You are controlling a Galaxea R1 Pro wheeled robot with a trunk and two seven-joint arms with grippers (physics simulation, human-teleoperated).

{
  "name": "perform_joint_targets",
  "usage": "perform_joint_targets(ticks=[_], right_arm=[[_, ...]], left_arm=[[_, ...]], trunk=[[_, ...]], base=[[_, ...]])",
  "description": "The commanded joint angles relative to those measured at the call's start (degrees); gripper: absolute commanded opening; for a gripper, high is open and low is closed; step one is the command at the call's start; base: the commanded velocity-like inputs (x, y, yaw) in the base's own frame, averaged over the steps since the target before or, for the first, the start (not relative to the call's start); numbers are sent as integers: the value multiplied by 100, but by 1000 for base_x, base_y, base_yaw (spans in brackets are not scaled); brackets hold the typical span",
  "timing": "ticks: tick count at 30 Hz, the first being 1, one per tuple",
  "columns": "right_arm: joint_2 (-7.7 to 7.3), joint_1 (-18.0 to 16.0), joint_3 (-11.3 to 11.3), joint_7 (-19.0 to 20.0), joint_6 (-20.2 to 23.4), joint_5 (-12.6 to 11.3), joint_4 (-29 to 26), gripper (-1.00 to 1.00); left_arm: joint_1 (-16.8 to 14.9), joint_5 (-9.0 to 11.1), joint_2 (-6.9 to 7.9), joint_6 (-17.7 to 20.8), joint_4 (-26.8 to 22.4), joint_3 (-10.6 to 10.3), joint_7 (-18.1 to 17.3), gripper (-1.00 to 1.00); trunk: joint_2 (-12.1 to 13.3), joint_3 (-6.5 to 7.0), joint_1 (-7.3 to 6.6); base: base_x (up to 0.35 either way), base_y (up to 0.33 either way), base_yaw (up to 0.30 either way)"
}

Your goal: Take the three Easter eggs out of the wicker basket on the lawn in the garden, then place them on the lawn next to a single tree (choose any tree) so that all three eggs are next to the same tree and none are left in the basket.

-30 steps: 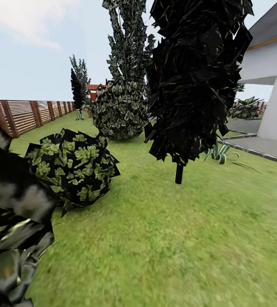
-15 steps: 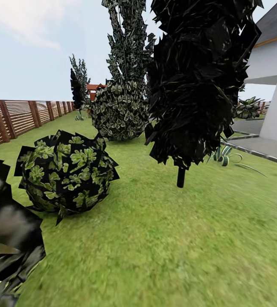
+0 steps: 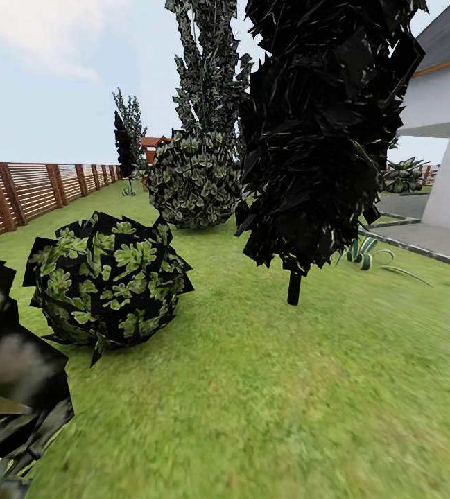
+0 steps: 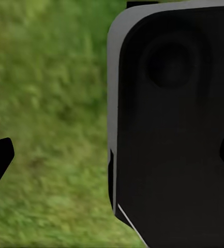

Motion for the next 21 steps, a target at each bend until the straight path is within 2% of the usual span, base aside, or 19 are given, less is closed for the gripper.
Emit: perform_joint_targets(ticks=[1, 12, 21], right_arm=[[10, -7, 10, -9, 3, 4, 11, 100], [43, -7, 2, -11, 14, -31, 11, 100], [40, -7, 4, -9, -4, -54, 11, 100]], left_arm=[[3, 1, -1, 4, -11, 3, -4, 100], [3, 1, -3, 8, -11, 3, -2, 100], [3, 1, -7, 13, -11, 3, -2, 100]], trunk=[[-3, -5, 0], [-3, -5, 0], [-3, -5, 0]], base=[[0, 0, 0], [0, 0, -6], [0, 0, -250]])
